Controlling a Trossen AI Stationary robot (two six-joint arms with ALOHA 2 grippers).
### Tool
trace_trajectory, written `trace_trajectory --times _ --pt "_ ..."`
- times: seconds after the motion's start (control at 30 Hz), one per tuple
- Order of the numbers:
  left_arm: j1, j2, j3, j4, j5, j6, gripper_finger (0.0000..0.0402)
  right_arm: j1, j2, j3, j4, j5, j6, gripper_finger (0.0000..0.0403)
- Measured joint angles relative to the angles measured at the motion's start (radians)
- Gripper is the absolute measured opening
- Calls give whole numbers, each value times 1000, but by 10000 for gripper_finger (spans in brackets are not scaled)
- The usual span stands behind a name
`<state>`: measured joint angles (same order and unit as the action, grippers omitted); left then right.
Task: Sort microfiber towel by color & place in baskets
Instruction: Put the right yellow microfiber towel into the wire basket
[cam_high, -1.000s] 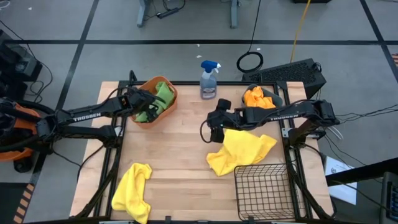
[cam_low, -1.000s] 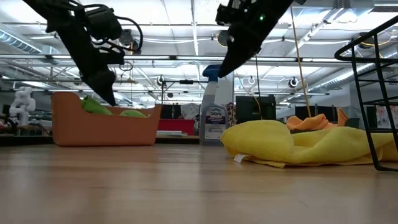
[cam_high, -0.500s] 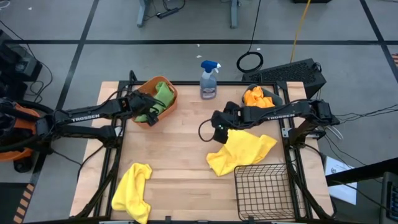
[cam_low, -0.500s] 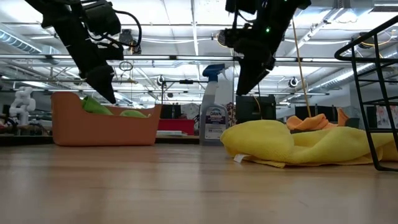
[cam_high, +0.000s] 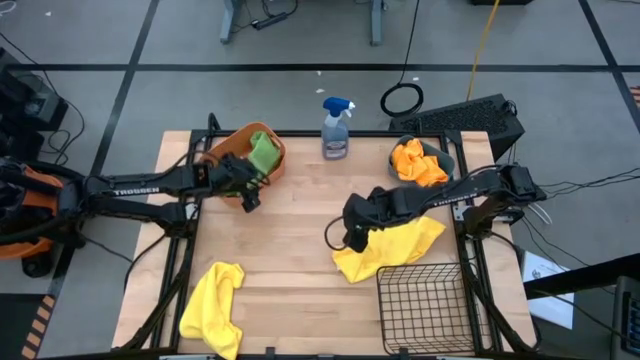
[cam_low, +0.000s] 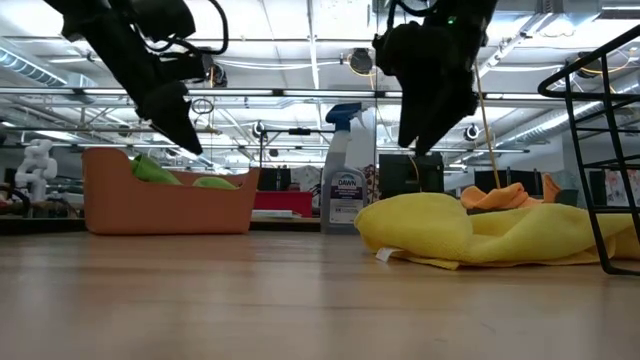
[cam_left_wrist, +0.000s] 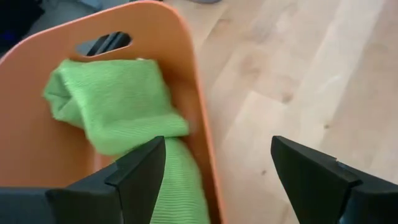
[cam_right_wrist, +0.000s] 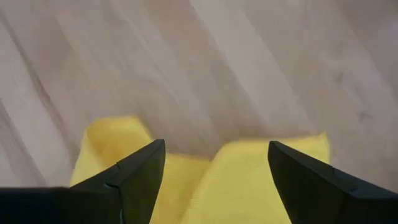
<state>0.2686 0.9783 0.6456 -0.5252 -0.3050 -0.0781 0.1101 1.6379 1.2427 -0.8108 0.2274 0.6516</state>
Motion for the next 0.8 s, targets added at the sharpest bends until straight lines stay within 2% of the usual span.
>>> trace_trajectory --times 0.3,0.63,0.8 --pt "-86 0 0 1 0 -31 297 53 85 1 -13 -7 169 305" --pt "-156 0 0 1 -3 -67 297 32 214 1 -129 -176 273 306" --pt "-189 0 0 1 -4 -67 297 28 209 13 -212 -191 336 306"
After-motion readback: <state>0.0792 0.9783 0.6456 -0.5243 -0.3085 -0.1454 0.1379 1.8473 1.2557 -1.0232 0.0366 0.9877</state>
